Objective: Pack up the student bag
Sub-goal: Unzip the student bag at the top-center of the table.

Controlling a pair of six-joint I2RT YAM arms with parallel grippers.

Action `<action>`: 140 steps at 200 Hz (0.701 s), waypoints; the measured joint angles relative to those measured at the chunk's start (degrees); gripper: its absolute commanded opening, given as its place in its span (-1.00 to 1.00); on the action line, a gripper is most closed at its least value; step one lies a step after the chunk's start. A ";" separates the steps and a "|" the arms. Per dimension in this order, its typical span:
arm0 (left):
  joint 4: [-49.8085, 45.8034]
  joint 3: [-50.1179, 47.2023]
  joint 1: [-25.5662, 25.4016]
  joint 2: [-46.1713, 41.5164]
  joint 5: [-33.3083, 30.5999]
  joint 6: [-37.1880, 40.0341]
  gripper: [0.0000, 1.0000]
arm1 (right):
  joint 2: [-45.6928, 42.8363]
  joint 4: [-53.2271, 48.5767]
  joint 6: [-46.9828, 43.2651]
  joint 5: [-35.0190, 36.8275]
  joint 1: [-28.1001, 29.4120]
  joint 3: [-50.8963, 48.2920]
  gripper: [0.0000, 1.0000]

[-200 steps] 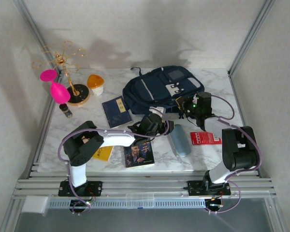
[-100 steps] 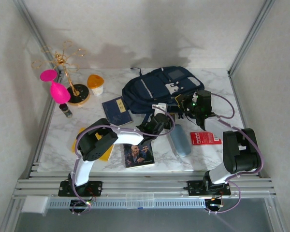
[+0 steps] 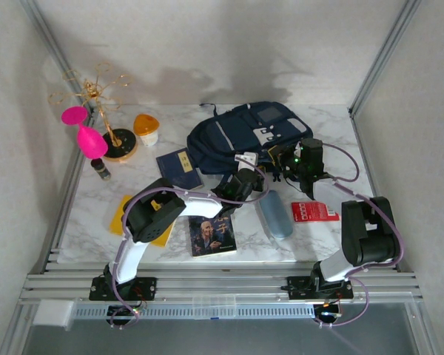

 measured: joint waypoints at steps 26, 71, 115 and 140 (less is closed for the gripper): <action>1.46 -0.50 0.39 -0.07 0.07 0.00 -0.93 | -0.90 -0.20 -0.28 0.04 0.00 0.02 -0.80; 2.32 -5.18 1.16 -2.49 0.28 -0.52 -1.00 | -1.33 -2.47 -1.70 0.02 -0.20 0.90 -0.80; 2.86 -8.57 1.44 -6.47 4.17 -0.46 -0.84 | -2.01 -3.67 -2.38 -0.22 -1.68 1.11 -0.80; 3.02 -7.72 1.44 -6.19 8.17 -0.02 -0.64 | -2.62 -3.67 -2.32 -0.24 -1.75 1.11 -0.80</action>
